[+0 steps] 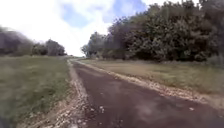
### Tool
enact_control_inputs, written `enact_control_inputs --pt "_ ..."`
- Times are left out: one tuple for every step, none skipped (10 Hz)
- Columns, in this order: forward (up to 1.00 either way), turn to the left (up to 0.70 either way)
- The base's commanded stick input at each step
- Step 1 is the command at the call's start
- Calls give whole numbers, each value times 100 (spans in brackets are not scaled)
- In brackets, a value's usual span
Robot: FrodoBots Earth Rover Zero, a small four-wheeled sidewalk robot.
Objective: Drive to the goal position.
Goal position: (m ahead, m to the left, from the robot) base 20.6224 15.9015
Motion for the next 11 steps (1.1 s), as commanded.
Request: enact_control_inputs --pt "85 0" --pt "85 0" --pt "85 0" --pt "85 0" --pt "85 0" --pt "85 0" --pt "85 0" --pt "85 0" --pt "85 0" --pt "85 0" --pt "85 0"
